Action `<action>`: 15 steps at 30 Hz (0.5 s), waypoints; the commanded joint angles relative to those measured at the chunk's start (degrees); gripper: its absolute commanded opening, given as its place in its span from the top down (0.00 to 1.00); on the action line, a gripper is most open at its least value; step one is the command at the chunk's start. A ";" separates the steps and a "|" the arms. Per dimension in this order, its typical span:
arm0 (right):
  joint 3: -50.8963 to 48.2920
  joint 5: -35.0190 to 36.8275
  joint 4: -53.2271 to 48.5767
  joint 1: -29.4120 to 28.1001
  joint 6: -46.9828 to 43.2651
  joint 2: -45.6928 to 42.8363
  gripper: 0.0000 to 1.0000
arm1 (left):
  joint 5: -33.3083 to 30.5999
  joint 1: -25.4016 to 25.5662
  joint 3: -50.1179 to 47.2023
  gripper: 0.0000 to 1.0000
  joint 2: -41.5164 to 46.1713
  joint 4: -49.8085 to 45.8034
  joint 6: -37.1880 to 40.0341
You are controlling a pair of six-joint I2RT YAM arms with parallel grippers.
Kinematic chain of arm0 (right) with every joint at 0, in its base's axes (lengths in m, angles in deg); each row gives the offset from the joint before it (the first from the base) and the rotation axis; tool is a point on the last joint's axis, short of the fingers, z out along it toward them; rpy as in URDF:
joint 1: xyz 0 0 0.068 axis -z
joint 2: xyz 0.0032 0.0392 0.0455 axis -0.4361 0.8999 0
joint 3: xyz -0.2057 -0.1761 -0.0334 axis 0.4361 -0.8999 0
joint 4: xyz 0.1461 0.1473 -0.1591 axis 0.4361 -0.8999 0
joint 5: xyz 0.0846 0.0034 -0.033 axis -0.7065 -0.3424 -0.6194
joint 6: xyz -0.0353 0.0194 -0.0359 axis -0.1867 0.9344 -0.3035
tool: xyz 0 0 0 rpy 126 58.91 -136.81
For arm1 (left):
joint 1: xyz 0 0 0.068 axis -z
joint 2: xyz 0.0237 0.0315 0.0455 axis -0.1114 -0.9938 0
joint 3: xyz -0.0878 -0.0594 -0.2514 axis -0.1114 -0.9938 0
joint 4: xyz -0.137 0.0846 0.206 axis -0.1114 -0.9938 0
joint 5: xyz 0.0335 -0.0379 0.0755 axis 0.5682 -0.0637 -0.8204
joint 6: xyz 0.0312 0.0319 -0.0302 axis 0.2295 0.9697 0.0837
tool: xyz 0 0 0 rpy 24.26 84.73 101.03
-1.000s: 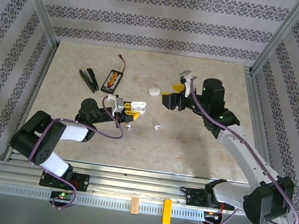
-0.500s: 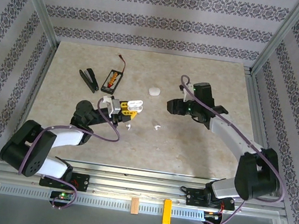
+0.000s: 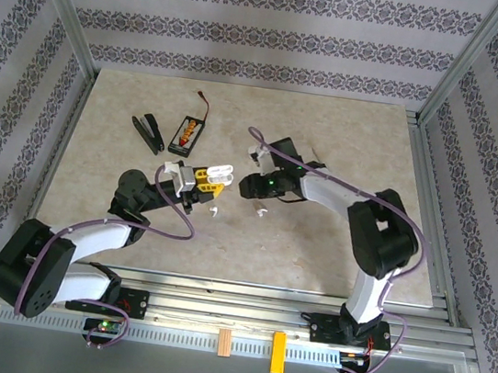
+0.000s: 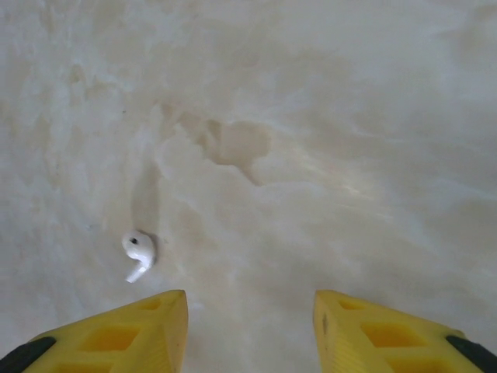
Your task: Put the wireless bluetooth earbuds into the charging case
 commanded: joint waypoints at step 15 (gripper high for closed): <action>8.74 -8.39 2.49 -7.51 7.33 12.28 0.65 | -0.52 -0.28 -1.58 0.99 3.03 -1.40 0.94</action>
